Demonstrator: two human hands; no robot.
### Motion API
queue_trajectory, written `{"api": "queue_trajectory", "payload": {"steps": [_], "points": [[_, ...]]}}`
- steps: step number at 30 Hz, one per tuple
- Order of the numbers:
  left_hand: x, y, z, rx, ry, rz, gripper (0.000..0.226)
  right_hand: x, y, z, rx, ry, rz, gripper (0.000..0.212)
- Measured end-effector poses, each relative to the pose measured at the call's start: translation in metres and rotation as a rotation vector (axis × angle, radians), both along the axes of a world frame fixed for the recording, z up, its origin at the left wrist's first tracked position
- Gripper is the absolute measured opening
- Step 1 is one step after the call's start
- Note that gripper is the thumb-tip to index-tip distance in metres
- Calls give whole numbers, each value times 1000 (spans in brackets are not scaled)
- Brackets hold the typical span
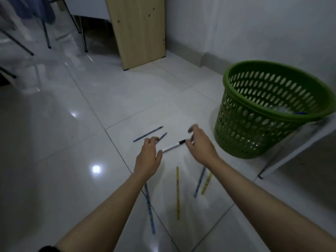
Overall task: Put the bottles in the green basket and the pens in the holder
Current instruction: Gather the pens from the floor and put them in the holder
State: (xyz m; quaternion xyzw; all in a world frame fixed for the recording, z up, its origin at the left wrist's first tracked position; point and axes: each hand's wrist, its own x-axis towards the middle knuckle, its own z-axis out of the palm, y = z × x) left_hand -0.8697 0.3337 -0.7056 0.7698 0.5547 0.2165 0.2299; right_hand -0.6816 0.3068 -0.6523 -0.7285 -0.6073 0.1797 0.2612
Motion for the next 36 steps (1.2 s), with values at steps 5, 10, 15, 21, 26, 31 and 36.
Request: {"api": "queue_trajectory", "payload": {"steps": [5, 10, 15, 21, 26, 31, 36], "points": [[-34, -28, -29, -306, 334, 0, 41, -34, -48, -81, -449, 69, -43, 36], [-36, -45, -48, -486, 534, -69, 66, -61, -70, -121, -530, -27, 17, 57], [-28, -59, -59, -496, 460, -120, 62, -73, -66, -124, -426, 25, 13, 33], [-10, -46, -48, -680, 22, 196, 29, -88, -56, -109, -302, 377, -52, 34], [8, -31, -36, -864, -502, 446, 40, -89, -49, -89, -215, 449, 12, 21], [24, -24, -28, -843, -505, 373, 25, -66, -49, -79, -110, 491, -98, 15], [35, -17, -37, -830, -349, 295, 23, -9, -61, -88, -312, 23, -195, 24]]}}
